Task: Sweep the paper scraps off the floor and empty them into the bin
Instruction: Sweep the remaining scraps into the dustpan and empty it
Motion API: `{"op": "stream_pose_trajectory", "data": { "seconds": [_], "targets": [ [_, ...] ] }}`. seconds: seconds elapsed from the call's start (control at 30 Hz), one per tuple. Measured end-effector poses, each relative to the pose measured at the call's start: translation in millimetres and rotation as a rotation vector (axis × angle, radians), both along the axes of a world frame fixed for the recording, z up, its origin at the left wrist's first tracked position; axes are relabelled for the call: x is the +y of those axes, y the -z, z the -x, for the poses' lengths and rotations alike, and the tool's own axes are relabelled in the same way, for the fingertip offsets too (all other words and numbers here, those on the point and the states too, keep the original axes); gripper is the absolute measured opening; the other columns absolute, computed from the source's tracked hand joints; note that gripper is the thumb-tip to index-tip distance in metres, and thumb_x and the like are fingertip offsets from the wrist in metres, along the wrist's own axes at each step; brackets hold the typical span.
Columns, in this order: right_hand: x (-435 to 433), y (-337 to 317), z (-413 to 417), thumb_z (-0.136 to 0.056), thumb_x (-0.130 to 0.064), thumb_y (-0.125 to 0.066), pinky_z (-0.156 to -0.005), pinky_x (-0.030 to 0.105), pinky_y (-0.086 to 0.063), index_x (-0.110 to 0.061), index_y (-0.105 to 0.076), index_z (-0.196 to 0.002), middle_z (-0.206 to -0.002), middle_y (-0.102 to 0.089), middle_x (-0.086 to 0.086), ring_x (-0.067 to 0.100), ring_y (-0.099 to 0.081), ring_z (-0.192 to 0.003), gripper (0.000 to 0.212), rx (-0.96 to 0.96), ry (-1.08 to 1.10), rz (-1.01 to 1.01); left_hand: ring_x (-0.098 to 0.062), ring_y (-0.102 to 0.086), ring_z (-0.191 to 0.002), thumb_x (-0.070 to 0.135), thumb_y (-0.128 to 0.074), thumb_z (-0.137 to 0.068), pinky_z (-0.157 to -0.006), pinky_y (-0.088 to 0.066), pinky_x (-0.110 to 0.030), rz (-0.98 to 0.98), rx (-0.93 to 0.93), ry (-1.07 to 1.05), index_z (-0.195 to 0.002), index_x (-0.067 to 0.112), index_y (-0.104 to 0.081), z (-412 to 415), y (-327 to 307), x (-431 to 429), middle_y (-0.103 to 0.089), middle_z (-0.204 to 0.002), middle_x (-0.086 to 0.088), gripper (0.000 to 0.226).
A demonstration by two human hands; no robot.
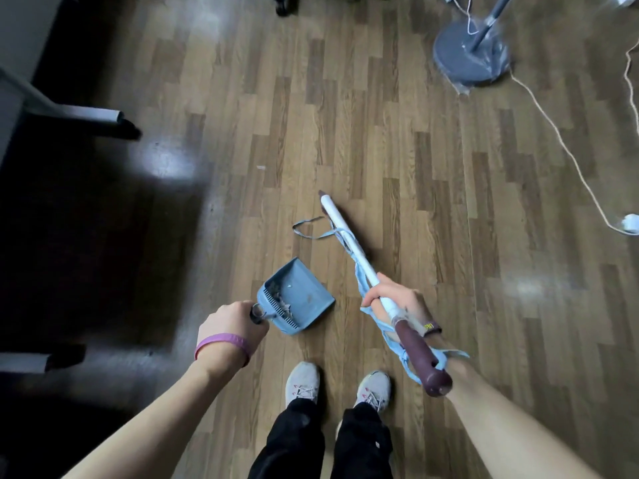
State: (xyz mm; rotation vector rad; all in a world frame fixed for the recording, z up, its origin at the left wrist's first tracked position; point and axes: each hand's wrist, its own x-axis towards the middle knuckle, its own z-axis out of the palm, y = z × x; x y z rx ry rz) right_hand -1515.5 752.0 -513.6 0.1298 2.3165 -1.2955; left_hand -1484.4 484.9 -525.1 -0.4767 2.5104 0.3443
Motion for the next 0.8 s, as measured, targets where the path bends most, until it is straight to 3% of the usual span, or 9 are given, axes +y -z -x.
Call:
{"op": "stream_pose_trajectory", "data": {
  "seconds": [0.1, 0.23, 0.3, 0.37, 0.47, 0.63, 0.7, 0.77, 0.8],
  "targets": [
    [-23, -4, -28, -0.078, 0.006, -0.062, -0.079, -0.008, -0.028, -0.003, -0.074, -0.074, -0.119, -0.056, -0.003, 0.001, -0.054, -0.113, 0.015, 0.016, -0.040, -0.041, -0.028, -0.064, -0.076, 0.034, -0.052, -0.083, -0.064, -0.048, -0.026, 0.006, 0.006, -0.001, -0.085, 0.022, -0.067, -6, 3, -1, -0.069, -0.079, -0.001, 0.019],
    [-35, -7, -63, -0.071, -0.024, -0.056, -0.083, -0.003, -0.034, -0.029, -0.069, -0.062, -0.118, -0.062, -0.015, -0.014, -0.056, -0.108, 0.017, -0.038, 0.048, 0.021, -0.025, -0.063, -0.075, 0.033, -0.054, -0.082, -0.065, -0.051, -0.026, -0.005, 0.000, -0.006, -0.087, 0.024, -0.067, -8, 3, -2, -0.067, -0.078, 0.002, 0.017],
    [-43, -6, -71, -0.071, -0.013, -0.059, -0.075, -0.002, -0.038, -0.042, -0.065, -0.050, -0.113, -0.065, -0.009, -0.022, -0.060, -0.083, 0.036, -0.079, 0.197, -0.007, -0.023, -0.065, -0.074, 0.033, -0.055, -0.082, -0.066, -0.053, -0.026, -0.022, -0.008, -0.003, -0.087, 0.025, -0.067, -10, 3, -2, -0.068, -0.079, 0.003, 0.015],
    [-48, -10, -69, -0.071, -0.001, -0.061, -0.064, 0.001, -0.040, -0.045, -0.062, -0.041, -0.108, -0.067, -0.006, -0.017, -0.057, -0.057, 0.054, -0.068, 0.334, 0.014, -0.021, -0.064, -0.073, 0.034, -0.055, -0.083, -0.065, -0.054, -0.026, -0.021, -0.022, 0.000, -0.087, 0.026, -0.067, -13, 2, -3, -0.068, -0.078, 0.003, 0.015],
    [-46, -19, -63, -0.074, 0.008, -0.057, -0.054, 0.003, -0.039, -0.039, -0.062, -0.040, -0.108, -0.067, -0.004, -0.010, -0.055, -0.046, 0.058, -0.060, 0.396, 0.055, -0.020, -0.063, -0.072, 0.034, -0.055, -0.084, -0.063, -0.053, -0.025, -0.017, -0.026, 0.005, -0.087, 0.026, -0.067, -16, 0, -8, -0.067, -0.078, 0.004, 0.015],
    [-49, -31, -50, -0.074, 0.010, -0.057, -0.061, -0.003, -0.038, -0.036, -0.063, -0.043, -0.114, -0.068, 0.007, -0.019, -0.061, -0.071, 0.056, 0.010, 0.301, 0.066, -0.020, -0.063, -0.070, 0.034, -0.054, -0.082, -0.059, -0.049, -0.025, -0.051, -0.003, -0.056, -0.080, 0.023, -0.065, -27, -12, -9, -0.066, -0.073, 0.004, 0.015],
    [-46, -35, -42, -0.076, -0.002, -0.057, -0.063, -0.003, -0.039, -0.030, -0.066, -0.054, -0.102, -0.071, 0.016, 0.003, -0.063, -0.094, 0.037, 0.080, 0.212, 0.087, -0.024, -0.064, -0.070, 0.035, -0.052, -0.079, -0.061, -0.050, -0.026, -0.035, 0.016, -0.107, -0.075, 0.021, -0.063, -31, -17, -11, -0.066, -0.071, 0.003, 0.018],
    [-46, -39, -33, -0.076, -0.014, -0.055, -0.072, 0.004, -0.041, -0.026, -0.065, -0.059, -0.093, -0.066, 0.024, 0.025, -0.054, -0.101, 0.023, 0.120, 0.089, 0.092, -0.024, -0.063, -0.069, 0.037, -0.054, -0.079, -0.062, -0.051, -0.026, -0.038, 0.024, -0.165, -0.075, 0.021, -0.064, -35, -24, -14, -0.066, -0.070, 0.003, 0.020],
    [-48, -38, -27, -0.077, -0.009, -0.057, -0.073, 0.001, -0.038, -0.022, -0.066, -0.059, -0.094, -0.065, 0.026, 0.027, -0.052, -0.101, 0.024, 0.138, 0.061, 0.101, -0.023, -0.062, -0.068, 0.038, -0.055, -0.080, -0.062, -0.050, -0.026, -0.038, 0.031, -0.196, -0.075, 0.021, -0.064, -37, -29, -17, -0.064, -0.070, 0.004, 0.020]
  ]
}}
